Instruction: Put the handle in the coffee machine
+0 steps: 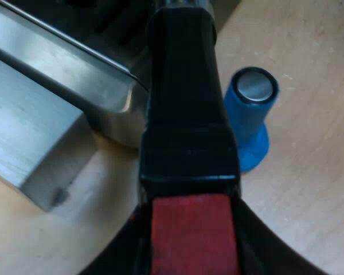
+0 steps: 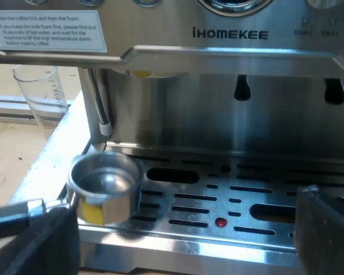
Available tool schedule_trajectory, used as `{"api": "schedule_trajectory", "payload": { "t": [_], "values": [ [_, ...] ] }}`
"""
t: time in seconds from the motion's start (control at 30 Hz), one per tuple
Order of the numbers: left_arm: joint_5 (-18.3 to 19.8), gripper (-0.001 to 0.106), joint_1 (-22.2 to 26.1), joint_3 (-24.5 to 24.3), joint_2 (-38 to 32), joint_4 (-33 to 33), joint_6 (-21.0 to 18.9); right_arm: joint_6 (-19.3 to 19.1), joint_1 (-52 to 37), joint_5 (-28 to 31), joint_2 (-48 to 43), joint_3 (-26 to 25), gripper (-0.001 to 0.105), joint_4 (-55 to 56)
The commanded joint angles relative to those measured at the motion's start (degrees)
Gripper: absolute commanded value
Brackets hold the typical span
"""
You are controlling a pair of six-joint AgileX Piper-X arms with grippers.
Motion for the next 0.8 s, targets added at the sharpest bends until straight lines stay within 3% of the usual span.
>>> {"api": "schedule_trajectory", "payload": {
  "t": [0.03, 0.3, 0.53, 0.7, 0.8],
  "values": [
    [4.3, 0.000, 0.0, -1.7, 0.4, -0.7, 1.2, -0.2, 0.1, 1.1, -0.1, -0.1, 0.077, -0.1],
    [11.1, 0.000, 0.0, -4.1, 4.4, -0.9, 1.2, 0.7, 0.1, 1.1, 1.7, -0.1, 0.077, -0.1],
    [12.1, 0.000, -0.8, -4.1, 6.8, -2.9, 2.6, 0.1, 0.1, 2.9, 5.9, -0.1, 0.077, -3.4],
    [11.7, 0.000, -3.3, -4.1, 7.1, -3.9, 3.3, -7.2, 0.1, 6.3, 9.0, -0.1, 0.077, -10.5],
    [11.7, 0.000, -4.7, -4.2, 7.1, -6.7, 1.5, -7.6, 0.1, 7.7, 10.0, -0.1, 0.077, -13.6]
  ]
}}
